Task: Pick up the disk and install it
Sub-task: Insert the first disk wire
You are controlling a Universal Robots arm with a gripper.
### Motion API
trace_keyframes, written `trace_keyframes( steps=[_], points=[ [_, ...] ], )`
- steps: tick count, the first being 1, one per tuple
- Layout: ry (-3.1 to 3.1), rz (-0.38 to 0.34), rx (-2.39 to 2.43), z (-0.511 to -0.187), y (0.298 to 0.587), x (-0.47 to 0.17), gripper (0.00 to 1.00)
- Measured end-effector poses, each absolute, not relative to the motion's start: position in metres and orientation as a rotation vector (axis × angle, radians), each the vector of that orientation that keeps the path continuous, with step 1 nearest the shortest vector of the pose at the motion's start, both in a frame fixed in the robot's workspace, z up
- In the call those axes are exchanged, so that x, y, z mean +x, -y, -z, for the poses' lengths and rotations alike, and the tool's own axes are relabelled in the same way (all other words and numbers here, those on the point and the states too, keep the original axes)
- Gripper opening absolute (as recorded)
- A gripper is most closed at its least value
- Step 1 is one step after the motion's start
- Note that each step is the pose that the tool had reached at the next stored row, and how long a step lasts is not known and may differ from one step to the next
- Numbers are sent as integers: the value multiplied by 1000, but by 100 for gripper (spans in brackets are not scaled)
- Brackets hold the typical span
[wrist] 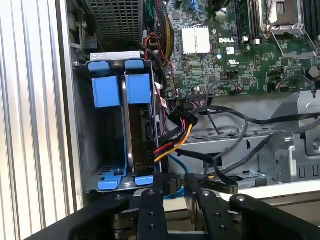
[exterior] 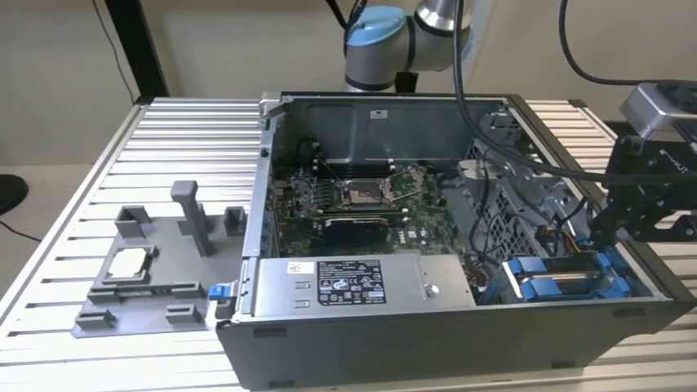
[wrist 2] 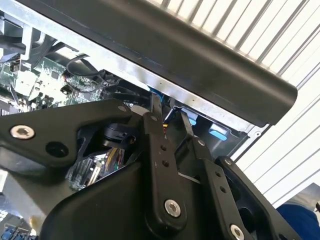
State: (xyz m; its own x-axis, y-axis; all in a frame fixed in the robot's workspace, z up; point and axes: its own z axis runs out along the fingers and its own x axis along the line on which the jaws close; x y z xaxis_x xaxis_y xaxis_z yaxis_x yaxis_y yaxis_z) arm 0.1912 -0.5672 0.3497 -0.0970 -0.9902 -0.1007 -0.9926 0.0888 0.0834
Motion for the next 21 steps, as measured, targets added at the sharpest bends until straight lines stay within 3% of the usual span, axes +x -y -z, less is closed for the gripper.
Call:
trace_keyframes(
  steps=[21],
  points=[
    [-2282,-204,-2087,-363,570,174,0]
  ],
)
